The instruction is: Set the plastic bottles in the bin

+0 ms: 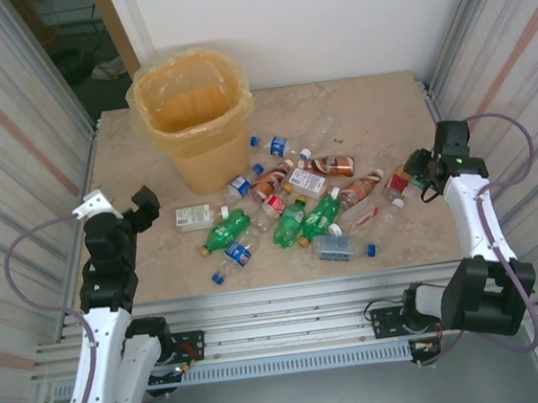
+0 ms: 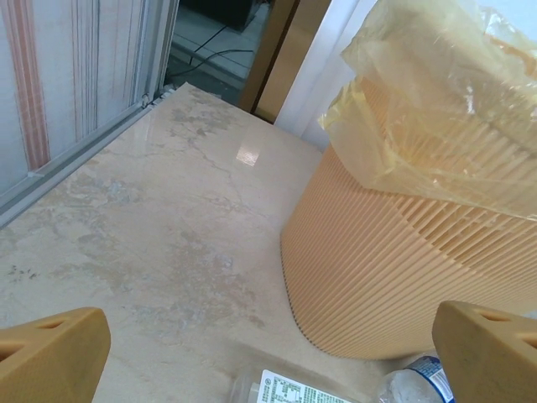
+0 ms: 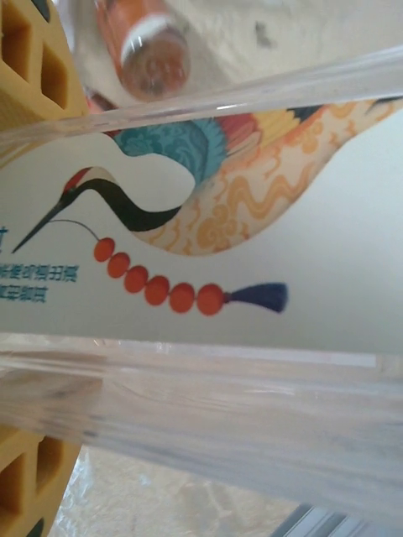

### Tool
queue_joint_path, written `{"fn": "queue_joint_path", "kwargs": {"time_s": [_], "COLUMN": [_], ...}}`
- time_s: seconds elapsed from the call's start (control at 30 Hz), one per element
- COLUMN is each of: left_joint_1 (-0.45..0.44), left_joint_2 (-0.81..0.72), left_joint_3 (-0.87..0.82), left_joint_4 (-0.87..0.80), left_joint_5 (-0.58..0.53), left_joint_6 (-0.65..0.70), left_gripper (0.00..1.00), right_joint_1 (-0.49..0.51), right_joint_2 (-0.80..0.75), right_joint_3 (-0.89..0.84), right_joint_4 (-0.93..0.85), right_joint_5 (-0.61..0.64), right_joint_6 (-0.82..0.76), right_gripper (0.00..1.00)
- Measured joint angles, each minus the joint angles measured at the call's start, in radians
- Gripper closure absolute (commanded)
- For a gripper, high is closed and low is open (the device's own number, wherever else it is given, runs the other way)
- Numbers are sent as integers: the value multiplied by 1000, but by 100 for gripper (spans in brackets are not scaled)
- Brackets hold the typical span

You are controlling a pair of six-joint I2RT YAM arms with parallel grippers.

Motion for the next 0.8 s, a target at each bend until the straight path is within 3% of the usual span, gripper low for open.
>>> {"fn": "queue_joint_path", "kwargs": {"time_s": [0.37, 0.8], "left_joint_1": [0, -29], "left_joint_2": [-30, 100], "left_joint_3": [119, 288], "left_joint_4": [-81, -37], "left_joint_5": [89, 410], "left_joint_6": [0, -74], "left_gripper": [1, 1], "right_joint_1": [323, 721], "right_joint_2": [-115, -65], "right_joint_3": [54, 76], "right_joint_4": [75, 332], "right_joint_5": [-33, -132], "right_joint_6": [-59, -208], "right_gripper": [88, 88]}}
